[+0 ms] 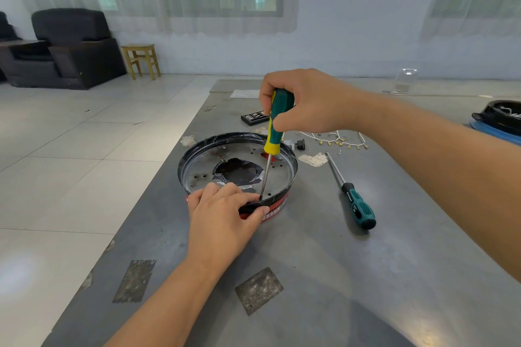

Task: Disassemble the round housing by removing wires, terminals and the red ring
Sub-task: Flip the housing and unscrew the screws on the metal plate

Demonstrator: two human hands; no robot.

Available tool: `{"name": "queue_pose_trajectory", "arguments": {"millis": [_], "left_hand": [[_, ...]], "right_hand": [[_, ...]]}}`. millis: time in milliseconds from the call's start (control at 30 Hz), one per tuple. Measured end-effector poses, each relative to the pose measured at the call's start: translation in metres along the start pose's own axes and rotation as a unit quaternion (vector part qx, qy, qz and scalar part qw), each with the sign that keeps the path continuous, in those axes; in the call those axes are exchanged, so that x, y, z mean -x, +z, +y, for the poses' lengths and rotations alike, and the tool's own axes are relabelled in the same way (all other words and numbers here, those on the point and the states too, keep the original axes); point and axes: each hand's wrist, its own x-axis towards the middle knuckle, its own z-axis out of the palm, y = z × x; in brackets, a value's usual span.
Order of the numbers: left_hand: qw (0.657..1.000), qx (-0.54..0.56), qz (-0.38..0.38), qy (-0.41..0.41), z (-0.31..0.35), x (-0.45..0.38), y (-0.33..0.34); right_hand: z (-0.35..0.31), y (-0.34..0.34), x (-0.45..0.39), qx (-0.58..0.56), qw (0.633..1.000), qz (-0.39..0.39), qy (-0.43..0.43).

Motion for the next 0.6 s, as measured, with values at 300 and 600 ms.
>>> {"name": "queue_pose_trajectory", "arguments": {"millis": [300,600], "left_hand": [[1.0,0.007,0.009,0.007,-0.002,0.0,0.001],[0.999,0.032,-0.011,-0.021,0.003,-0.003,-0.008]], "right_hand": [[0.009,-0.002,0.001,-0.016,1.0,0.022,0.004],[0.02,-0.009,0.006,-0.04,0.997,0.064,0.026]]}}
